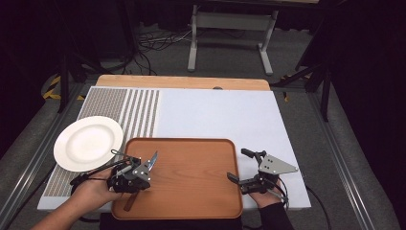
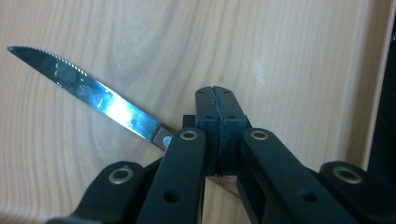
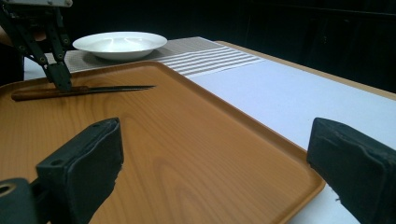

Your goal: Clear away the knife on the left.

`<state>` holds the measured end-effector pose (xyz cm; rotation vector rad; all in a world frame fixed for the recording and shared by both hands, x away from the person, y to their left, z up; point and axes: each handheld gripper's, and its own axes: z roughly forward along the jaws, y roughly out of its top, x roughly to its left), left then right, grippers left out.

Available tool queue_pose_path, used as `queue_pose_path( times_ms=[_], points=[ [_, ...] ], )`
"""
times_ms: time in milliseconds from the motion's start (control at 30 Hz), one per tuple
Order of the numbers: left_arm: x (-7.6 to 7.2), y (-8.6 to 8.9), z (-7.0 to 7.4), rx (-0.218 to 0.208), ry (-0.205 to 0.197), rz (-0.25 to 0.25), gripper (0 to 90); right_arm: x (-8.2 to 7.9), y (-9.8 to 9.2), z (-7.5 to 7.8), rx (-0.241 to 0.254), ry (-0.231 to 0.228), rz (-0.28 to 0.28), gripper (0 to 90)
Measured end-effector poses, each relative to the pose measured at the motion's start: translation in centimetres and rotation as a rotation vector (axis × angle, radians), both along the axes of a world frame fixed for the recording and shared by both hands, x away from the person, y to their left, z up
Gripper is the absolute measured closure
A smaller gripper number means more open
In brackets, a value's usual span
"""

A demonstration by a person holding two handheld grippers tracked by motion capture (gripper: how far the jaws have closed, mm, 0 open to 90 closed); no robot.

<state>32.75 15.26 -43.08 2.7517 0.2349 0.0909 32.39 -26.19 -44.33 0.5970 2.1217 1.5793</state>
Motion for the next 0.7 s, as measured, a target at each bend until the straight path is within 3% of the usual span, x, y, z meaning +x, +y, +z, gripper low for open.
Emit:
queue_pose_path(
  times_ms=[700],
  points=[
    [0.48, 0.49, -0.93, 0.041, 0.021, 0.052, 90.0, 0.00, 0.01, -0.01, -0.001, -0.001, 0.003, 4.5]
  ],
)
